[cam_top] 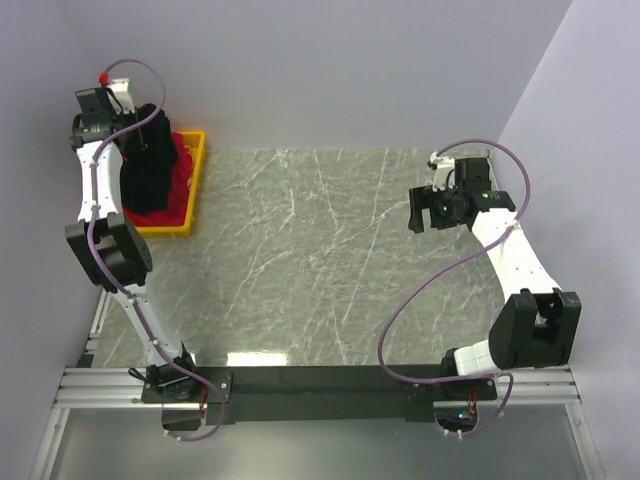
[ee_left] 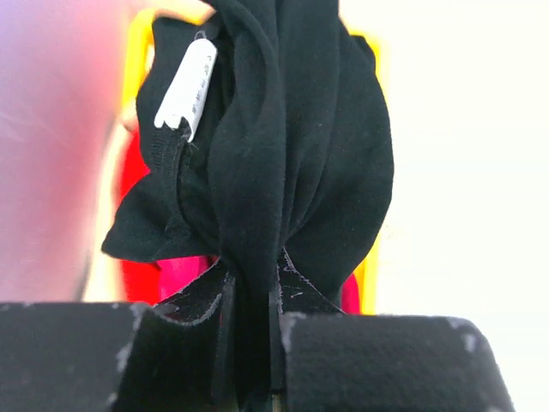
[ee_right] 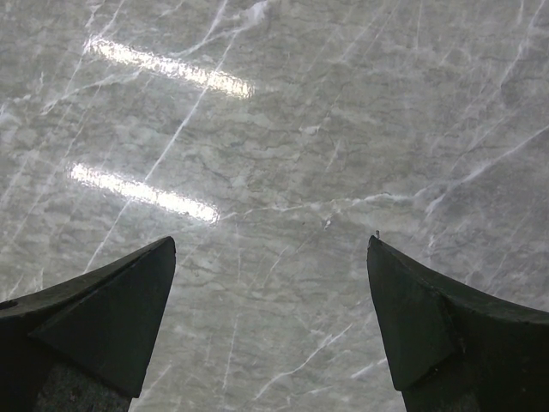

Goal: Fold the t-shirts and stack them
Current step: Grab the tshirt from the pile

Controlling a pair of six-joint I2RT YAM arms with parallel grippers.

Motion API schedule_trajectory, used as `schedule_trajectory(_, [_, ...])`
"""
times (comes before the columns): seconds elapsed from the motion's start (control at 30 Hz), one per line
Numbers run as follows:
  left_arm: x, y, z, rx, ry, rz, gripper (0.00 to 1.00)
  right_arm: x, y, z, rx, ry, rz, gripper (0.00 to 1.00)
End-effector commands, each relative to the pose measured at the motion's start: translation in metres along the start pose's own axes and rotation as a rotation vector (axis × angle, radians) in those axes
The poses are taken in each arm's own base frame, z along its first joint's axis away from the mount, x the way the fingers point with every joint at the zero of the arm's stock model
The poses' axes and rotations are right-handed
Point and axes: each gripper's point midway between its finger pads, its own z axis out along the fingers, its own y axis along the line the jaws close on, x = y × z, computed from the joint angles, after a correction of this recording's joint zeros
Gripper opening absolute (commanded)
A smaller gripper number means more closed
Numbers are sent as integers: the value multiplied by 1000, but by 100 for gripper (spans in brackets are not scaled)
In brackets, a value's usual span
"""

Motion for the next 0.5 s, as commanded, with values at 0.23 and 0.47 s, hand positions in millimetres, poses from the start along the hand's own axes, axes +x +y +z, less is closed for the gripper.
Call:
schedule_trajectory(0.23, [-140, -45, -111, 198, -437, -24, 0, -18, -2, -7, -8, -44, -9, 98])
schedule_trajectory(0.47, [-169, -151, -199, 484, -563, 129, 1, -33, -23, -25, -33, -113, 89, 98])
